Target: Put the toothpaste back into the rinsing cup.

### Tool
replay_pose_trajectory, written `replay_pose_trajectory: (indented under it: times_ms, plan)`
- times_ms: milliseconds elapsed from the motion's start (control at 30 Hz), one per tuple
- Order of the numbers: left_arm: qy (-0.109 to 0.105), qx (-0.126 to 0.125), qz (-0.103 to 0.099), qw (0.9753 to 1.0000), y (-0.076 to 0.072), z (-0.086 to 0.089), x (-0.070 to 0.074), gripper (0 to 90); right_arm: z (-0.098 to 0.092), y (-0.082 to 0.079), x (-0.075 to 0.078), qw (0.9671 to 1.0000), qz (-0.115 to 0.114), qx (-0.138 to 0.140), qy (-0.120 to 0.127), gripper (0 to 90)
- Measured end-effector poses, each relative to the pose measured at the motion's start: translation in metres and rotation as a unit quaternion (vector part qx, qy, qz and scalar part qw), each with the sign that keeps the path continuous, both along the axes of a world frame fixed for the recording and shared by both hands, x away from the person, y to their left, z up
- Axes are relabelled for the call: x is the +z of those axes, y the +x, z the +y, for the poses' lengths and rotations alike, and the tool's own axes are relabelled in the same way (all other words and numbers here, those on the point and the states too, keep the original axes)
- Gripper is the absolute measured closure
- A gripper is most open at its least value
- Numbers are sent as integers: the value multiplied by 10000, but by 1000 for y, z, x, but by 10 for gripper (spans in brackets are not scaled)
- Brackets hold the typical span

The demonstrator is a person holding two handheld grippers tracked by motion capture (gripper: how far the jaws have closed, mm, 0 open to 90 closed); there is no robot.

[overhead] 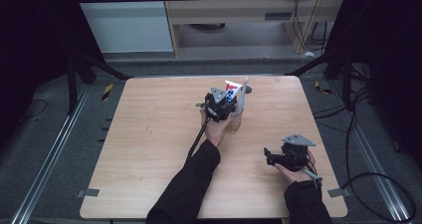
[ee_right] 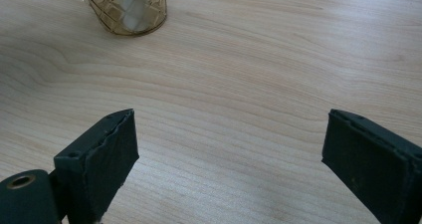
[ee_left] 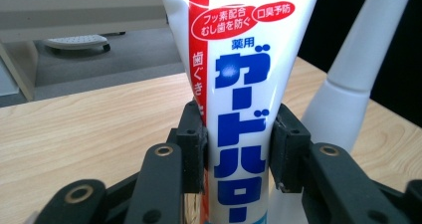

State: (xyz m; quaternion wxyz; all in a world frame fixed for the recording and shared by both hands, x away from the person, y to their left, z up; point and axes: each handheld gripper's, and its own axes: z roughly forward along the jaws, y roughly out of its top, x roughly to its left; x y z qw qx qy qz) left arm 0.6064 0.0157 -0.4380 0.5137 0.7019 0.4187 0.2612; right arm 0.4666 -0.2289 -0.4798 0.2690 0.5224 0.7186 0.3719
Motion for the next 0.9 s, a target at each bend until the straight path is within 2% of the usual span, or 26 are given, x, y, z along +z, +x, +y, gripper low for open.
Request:
replay_pose_trajectory:
  times_ms: [167,267,433,500,567,633,700,800,900]
  plan:
    - [119,-50,147,9998,-2,3,-8,592,1,0,0,10000,5,10,-9,75]
    - [154,-61,100,9998,-5,2,-10,590,1,0,0,10000,22,20,-4,75]
    - [300,-91,92,9995,-8,3,-7,573,1,0,0,10000,29,11,10,75]
    - [293,-156,107,9994,-10,6,-5,563,1,0,0,10000,12,8,-8,75]
    - [194,-224,173,9994,-10,9,-3,543,1,0,0,10000,25,16,5,75]
    - [228,-150,61,9996,-12,11,2,454,1,0,-1,10000,9,13,-33,75]
    - [256,-229,120,9993,-14,14,7,411,2,0,-1,10000,22,6,-17,75]
    - [389,-281,99,9988,-19,17,7,405,2,0,0,10000,22,4,-19,75]
    - [372,-281,39,9989,-27,22,9,402,1,0,0,10000,18,6,-38,75]
